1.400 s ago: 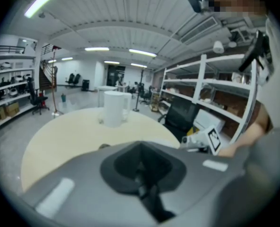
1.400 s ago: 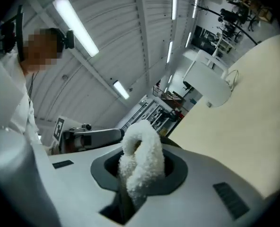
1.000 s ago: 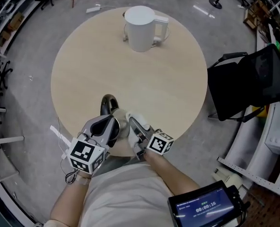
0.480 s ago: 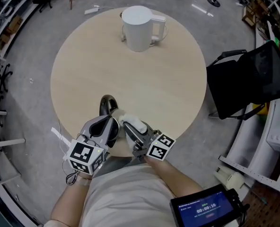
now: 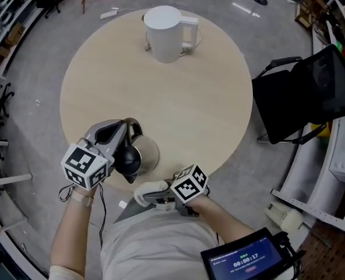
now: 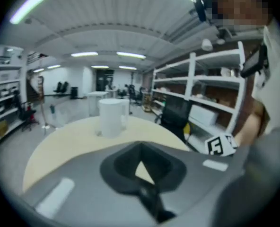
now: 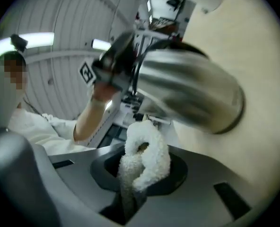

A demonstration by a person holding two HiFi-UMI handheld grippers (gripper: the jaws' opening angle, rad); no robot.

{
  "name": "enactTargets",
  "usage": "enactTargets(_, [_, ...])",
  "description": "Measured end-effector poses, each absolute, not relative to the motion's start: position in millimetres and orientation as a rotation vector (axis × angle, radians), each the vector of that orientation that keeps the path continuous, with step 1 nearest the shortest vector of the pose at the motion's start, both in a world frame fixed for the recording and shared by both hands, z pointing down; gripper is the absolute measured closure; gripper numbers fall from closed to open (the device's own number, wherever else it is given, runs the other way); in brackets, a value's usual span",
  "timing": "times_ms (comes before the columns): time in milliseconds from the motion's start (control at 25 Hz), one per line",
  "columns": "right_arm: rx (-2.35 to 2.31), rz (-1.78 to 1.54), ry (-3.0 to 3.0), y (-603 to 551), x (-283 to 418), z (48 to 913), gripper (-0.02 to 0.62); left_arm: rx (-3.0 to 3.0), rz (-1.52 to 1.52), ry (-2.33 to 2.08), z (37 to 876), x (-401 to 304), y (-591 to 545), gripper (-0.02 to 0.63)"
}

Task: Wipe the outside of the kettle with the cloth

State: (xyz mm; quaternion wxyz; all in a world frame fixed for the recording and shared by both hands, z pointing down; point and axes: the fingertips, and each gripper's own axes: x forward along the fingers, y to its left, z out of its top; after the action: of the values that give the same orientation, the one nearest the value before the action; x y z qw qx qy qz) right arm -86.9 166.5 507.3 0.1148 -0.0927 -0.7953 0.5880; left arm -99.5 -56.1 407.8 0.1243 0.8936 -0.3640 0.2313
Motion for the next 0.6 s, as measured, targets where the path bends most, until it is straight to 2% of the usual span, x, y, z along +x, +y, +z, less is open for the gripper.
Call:
enactTargets(120, [-0.415, 1.657, -2.293, 184.7, -136.6, 500.8, 0.519, 2.684, 0.966, -0.768, 430.8, -51.0, -61.1, 0.612])
enactTargets(240, [-0.211, 1.879, -2.286, 159.5, -146.4, 518.3, 0.52, 2.606, 1.185, -0.624, 454.6, -38.3, -57.9, 0.612])
enactTargets(440, [0.122, 2.148, -2.363, 105.9, -93.1, 524.1, 0.52, 2.419, 0.989, -0.946, 449.8, -86.7, -85.2, 0.612])
enactTargets(600, [0.339, 2.13, -2.481, 65.6, -47.0, 526.8, 0.52, 2.322, 0.831, -1.103, 448.2, -120.6, -82.8, 0.612])
